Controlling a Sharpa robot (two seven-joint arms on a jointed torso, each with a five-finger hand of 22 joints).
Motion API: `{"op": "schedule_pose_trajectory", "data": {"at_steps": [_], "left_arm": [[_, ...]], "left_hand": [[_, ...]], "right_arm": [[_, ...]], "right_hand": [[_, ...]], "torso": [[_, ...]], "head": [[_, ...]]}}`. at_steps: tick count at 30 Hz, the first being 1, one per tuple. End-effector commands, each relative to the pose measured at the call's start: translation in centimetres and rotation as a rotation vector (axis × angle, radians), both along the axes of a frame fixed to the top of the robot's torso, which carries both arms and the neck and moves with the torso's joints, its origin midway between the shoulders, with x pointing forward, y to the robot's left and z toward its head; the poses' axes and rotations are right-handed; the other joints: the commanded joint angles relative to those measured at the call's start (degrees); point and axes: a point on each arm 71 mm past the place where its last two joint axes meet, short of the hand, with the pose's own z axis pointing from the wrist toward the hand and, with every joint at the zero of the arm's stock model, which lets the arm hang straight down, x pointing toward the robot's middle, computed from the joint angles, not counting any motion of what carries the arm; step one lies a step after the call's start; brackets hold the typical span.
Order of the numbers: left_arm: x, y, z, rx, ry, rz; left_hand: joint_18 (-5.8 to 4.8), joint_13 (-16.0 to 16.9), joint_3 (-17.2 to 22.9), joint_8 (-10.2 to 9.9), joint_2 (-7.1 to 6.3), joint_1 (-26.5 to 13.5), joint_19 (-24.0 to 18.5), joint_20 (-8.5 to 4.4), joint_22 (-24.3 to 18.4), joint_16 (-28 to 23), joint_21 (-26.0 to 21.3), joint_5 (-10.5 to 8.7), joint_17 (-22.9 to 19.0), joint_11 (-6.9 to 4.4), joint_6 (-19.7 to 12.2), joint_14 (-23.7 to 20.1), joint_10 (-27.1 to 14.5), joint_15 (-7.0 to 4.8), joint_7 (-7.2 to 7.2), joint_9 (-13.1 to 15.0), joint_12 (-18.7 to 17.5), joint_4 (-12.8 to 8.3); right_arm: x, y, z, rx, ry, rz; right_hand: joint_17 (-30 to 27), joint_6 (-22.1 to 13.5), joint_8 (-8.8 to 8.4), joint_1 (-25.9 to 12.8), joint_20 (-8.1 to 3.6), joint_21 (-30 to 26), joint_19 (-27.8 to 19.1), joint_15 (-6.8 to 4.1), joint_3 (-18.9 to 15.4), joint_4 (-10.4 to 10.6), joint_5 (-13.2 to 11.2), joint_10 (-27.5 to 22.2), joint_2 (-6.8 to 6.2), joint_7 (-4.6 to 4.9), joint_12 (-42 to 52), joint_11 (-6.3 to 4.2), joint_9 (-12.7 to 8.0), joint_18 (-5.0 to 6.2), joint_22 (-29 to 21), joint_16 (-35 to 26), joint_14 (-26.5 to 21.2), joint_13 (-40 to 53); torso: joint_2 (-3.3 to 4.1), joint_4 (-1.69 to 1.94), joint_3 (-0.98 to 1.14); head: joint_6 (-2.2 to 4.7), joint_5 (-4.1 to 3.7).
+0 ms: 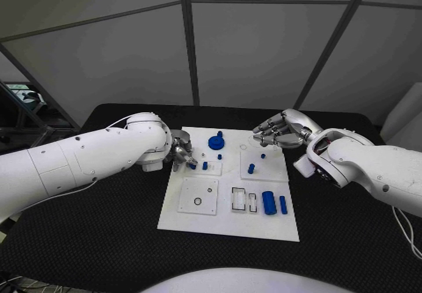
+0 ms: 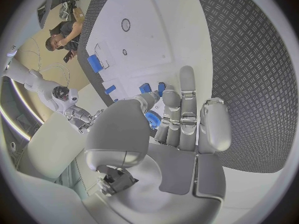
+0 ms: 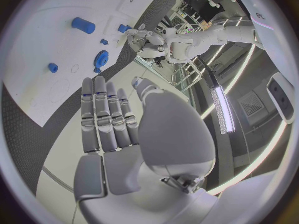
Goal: Assemble the parts on the task board
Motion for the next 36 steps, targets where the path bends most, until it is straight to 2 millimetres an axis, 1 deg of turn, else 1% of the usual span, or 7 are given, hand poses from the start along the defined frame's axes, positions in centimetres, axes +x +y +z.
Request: {"op": "schedule_pose_trajectory", "data": {"at_steps": [1, 7, 13, 18, 26, 30, 36], "left_arm": [[-0.17, -0.12, -0.19, 0.021, 0.014, -0.024], [-0.05, -0.26, -0.20, 0.019, 0.007, -0.021], [0.07, -0.37, -0.27, 0.018, 0.004, -0.017], [0.12, -0.32, -0.42, 0.023, 0.009, -0.016], [0.26, -0.18, -0.56, 0.029, 0.015, -0.011], [0.34, -0.14, -0.60, 0.030, 0.014, -0.007], [0.42, -0.14, -0.61, 0.028, 0.009, -0.002]], "left_hand": [[-3.64, 0.0, 6.1, 0.3, -0.16, 0.5, 0.5, -0.12, 1.7, -0.3, 0.3, 0.32, 0.1, 0.01, -0.1, 0.2, 0.4, -0.36, -0.19, 0.0, 0.2, -5.9], [-3.63, 0.3, 6.5, 0.4, -0.14, 0.1, 0.5, -0.12, 1.7, -0.3, 0.2, 0.31, 0.1, 0.03, 0.0, 0.2, 0.6, -0.35, -0.18, 0.1, 0.5, -5.8], [-3.69, 0.8, 5.3, 1.1, -0.57, -3.1, 0.6, -0.13, 2.0, -0.3, 0.3, -0.34, 0.2, -0.25, 1.1, 0.3, 1.4, -0.42, -0.72, 0.4, 1.0, -4.1], [-3.73, 0.9, -0.8, 1.3, -1.59, -7.2, 0.7, -0.27, 2.2, -0.3, 0.3, -0.64, 0.3, -0.46, 2.2, 0.4, 1.5, -0.57, -1.06, 0.3, 1.4, -1.4], [-3.73, 1.5, -8.7, 1.2, -0.87, -9.2, 0.8, -0.34, 2.3, -0.3, 0.1, -0.76, 0.4, -0.46, 3.1, 0.4, 1.8, -0.58, -1.05, 0.0, 2.1, 1.3], [-3.77, 1.7, -12.4, 1.1, -0.26, -8.9, 0.9, -0.35, 2.5, -0.4, 0.1, -0.68, 0.4, -0.53, 3.3, 0.4, 1.9, -0.69, -1.17, -0.1, 2.3, 2.1], [-3.80, 1.7, -16.0, 0.9, 0.34, -8.4, 1.1, -0.41, 2.7, -0.4, 0.2, -0.65, 0.5, -0.52, 3.5, 0.5, 1.9, -0.63, -1.14, -0.3, 2.3, 3.0]], "right_arm": [[-0.02, 0.11, 0.12, 0.005, -0.002, 0.010], [-0.02, 0.14, 0.12, 0.005, -0.002, 0.010], [-0.04, 0.11, 0.13, 0.005, -0.002, 0.010], [-0.05, 0.09, 0.13, 0.005, -0.002, 0.009], [-0.05, 0.14, 0.11, 0.004, 0.000, 0.011], [-0.04, 0.11, 0.11, 0.004, 0.000, 0.009], [-0.03, 0.07, 0.12, 0.004, -0.001, 0.008]], "right_hand": [[-0.1, -0.4, -0.11, -0.3, 0.06, -0.2, 0.4, 0.19, -0.4, 0.0, 0.2, -0.4, 0.15, 0.05, 0.1, -0.17, 0.0, 0.18, -0.1, -0.2, 0.2, 0.0], [-0.1, -0.4, -0.11, -0.3, 0.06, -0.2, 0.4, 0.19, -0.4, 0.0, 0.2, -0.4, 0.15, 0.05, 0.1, -0.17, 0.0, 0.18, -0.1, -0.2, 0.2, 0.0], [-0.1, -0.4, -0.11, -0.3, 0.06, -0.2, 0.4, 0.19, -0.4, 0.0, 0.2, -0.4, 0.15, 0.05, 0.1, -0.17, 0.0, 0.18, -0.1, -0.2, 0.2, 0.0], [-0.1, -0.4, -0.09, -0.4, 0.07, -0.4, 0.5, 0.19, -0.4, 0.1, 0.4, -0.4, 0.22, 0.05, 0.2, -0.17, 0.0, 0.18, -0.2, -0.2, 0.2, 0.0], [-0.1, -0.5, -0.10, -0.5, 0.08, -0.4, 0.5, 0.21, -0.5, 0.2, 0.4, -0.5, 0.24, 0.07, 0.2, -0.15, 0.0, 0.17, -0.2, -0.2, 0.1, 0.0], [-0.2, -0.5, -0.11, -0.7, 0.11, -0.6, 0.5, 0.26, -0.6, 0.3, 0.5, -0.6, 0.27, 0.11, 0.2, -0.10, 0.0, 0.16, -0.3, -0.3, 0.0, 0.0], [-0.2, -0.6, -0.13, -0.8, 0.14, -0.7, 0.5, 0.30, -0.6, 0.4, 0.6, -0.7, 0.29, 0.14, 0.2, -0.07, 0.0, 0.15, -0.4, -0.3, 0.0, 0.0]], "torso": [[0.00, 0.01, 0.00], [0.01, -0.01, -0.01], [0.05, -0.01, 0.00], [-0.01, 0.02, 0.03], [-0.01, -0.04, 0.04], [0.02, -0.03, 0.03], [0.03, -0.01, 0.05]], "head": [[0.02, 0.02], [-0.11, 0.03], [-0.13, -0.02], [-0.20, -0.01], [0.00, -0.06], [-0.03, -0.17], [-0.04, -0.24]]}}
